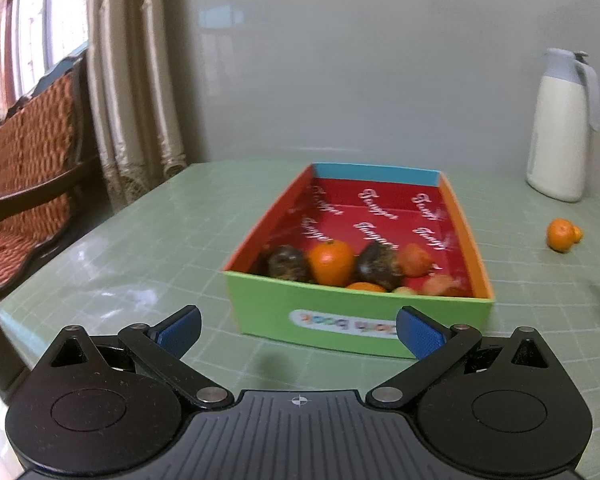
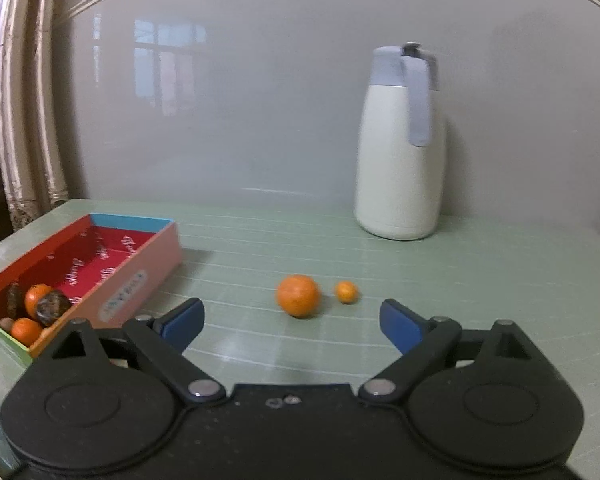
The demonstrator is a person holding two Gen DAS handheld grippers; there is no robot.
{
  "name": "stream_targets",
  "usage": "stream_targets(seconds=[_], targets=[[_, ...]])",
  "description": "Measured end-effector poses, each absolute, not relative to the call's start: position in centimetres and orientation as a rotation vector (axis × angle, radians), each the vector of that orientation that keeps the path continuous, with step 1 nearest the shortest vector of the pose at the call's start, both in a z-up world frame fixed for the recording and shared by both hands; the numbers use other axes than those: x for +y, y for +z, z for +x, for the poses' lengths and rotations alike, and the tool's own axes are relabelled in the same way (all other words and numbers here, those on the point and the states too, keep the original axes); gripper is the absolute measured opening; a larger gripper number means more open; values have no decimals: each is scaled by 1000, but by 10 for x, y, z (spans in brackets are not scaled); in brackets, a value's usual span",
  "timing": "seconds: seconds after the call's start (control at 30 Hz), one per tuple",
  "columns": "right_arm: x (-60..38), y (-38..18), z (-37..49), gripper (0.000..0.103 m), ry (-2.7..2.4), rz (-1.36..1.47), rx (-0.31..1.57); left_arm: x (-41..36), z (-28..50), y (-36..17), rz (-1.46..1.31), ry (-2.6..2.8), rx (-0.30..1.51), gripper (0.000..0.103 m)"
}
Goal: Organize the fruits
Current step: 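Move the left gripper toward the large mandarin beside the thermos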
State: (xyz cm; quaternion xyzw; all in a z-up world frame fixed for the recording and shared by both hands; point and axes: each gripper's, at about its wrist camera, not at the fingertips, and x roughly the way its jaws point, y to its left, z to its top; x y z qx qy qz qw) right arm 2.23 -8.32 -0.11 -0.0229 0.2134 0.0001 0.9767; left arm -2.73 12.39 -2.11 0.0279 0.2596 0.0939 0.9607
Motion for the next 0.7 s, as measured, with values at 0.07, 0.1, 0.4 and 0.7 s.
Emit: stream_targets(seconds=[0.07, 0.1, 0.4, 0.7], targets=[[-89, -1, 19, 95, -12, -44, 428, 116, -26, -19, 67, 172, 521, 103], [-93, -2, 18, 95, -21, -44, 429, 112, -26, -18, 72, 163, 519, 103], [-119, -3, 6, 95, -81, -28, 431, 72, -16, -1, 110, 65, 485, 103], [-146, -6, -5, 95, -146, -11, 435, 24, 1, 9, 170, -37, 461, 103]])
